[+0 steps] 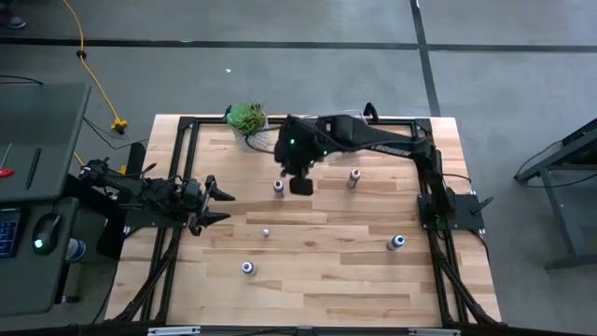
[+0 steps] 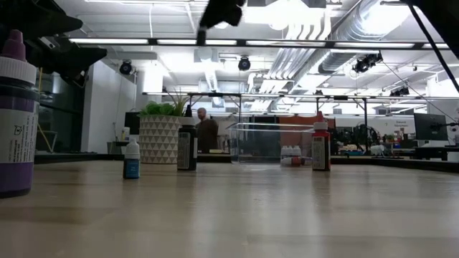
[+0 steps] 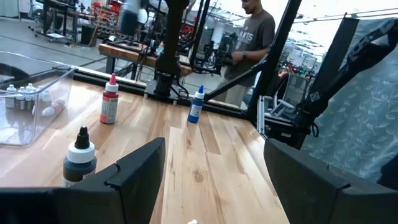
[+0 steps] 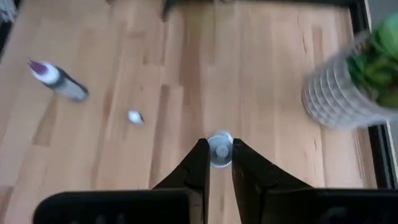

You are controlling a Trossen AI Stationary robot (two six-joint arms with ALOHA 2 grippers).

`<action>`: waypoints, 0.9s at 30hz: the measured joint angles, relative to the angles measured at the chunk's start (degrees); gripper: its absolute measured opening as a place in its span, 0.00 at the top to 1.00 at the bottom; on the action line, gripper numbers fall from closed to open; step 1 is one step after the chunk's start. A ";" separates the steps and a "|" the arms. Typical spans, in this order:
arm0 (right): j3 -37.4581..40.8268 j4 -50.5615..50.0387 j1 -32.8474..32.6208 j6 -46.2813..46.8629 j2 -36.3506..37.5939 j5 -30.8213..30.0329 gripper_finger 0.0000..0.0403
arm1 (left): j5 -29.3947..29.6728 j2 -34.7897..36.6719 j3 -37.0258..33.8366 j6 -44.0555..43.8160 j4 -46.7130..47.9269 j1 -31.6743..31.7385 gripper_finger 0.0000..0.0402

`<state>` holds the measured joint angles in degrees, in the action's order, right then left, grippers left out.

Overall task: Pick & Place food coloring
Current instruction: Put the small black food coloring bottle into the bin

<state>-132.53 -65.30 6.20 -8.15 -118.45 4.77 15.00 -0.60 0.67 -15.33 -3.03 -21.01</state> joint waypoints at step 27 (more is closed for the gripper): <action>10.85 -9.90 16.57 -3.04 4.65 -2.63 0.91 | 0.00 -0.02 0.00 0.00 -0.02 0.02 0.32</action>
<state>-121.68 -75.20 22.77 -11.19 -113.80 2.14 15.00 -0.62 0.67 -15.33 -3.05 -20.99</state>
